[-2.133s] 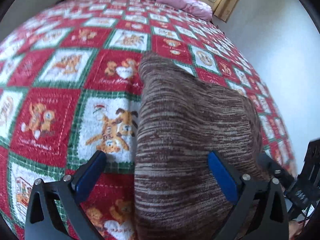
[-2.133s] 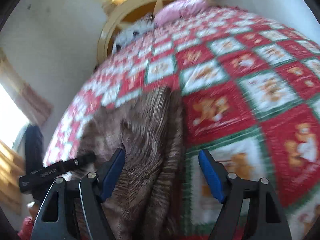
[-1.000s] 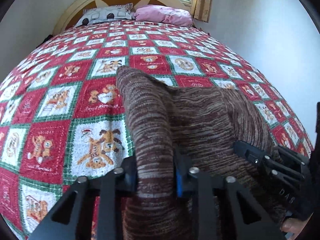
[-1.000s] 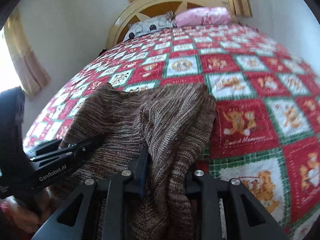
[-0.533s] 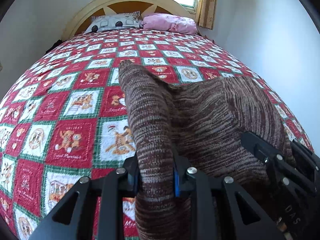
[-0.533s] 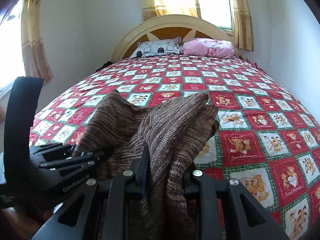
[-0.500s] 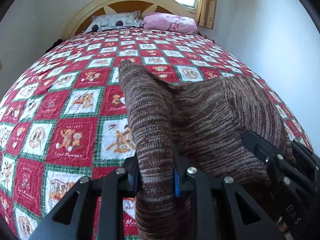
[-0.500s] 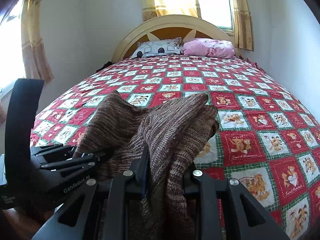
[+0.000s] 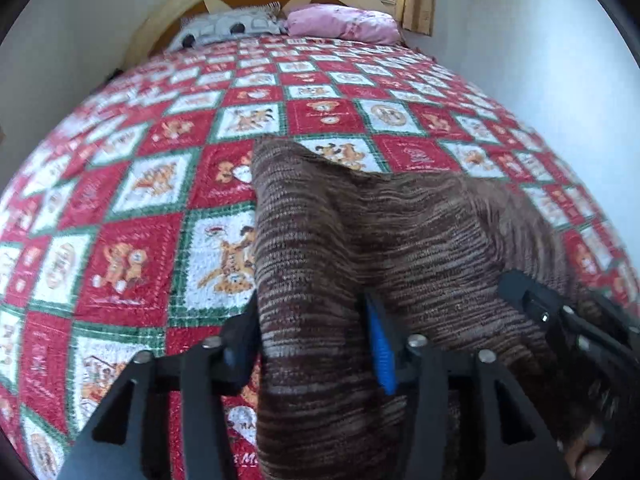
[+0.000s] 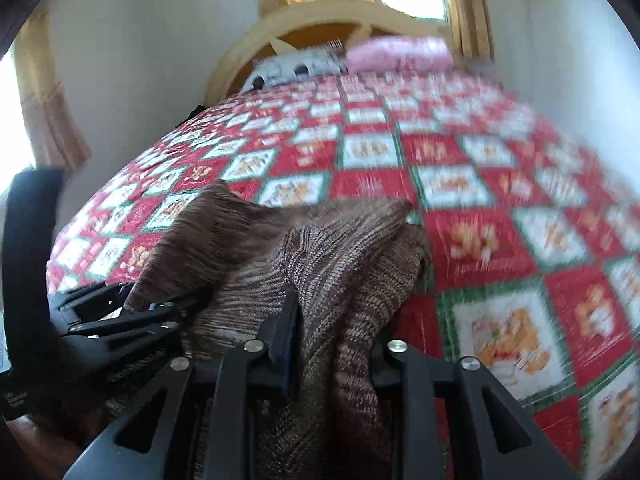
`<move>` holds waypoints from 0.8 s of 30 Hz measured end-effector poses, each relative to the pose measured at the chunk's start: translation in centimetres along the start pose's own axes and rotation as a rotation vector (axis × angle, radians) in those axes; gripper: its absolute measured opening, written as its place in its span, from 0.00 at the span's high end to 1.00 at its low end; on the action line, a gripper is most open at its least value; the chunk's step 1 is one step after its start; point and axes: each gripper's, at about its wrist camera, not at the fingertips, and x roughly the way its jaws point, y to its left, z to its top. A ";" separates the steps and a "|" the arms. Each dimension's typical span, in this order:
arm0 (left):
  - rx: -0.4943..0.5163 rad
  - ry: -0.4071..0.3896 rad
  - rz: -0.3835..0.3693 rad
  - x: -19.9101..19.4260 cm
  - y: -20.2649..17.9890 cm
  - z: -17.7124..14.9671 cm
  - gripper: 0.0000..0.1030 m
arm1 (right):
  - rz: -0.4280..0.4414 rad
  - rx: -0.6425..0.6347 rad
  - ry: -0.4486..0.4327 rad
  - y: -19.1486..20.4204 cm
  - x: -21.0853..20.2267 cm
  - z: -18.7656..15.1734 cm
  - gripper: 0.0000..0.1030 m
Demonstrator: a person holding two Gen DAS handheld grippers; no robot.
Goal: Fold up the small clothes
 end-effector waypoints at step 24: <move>-0.101 -0.096 -0.193 -0.6 2.7 3.2 0.74 | -0.020 -0.169 -0.036 3.8 1.4 4.8 0.74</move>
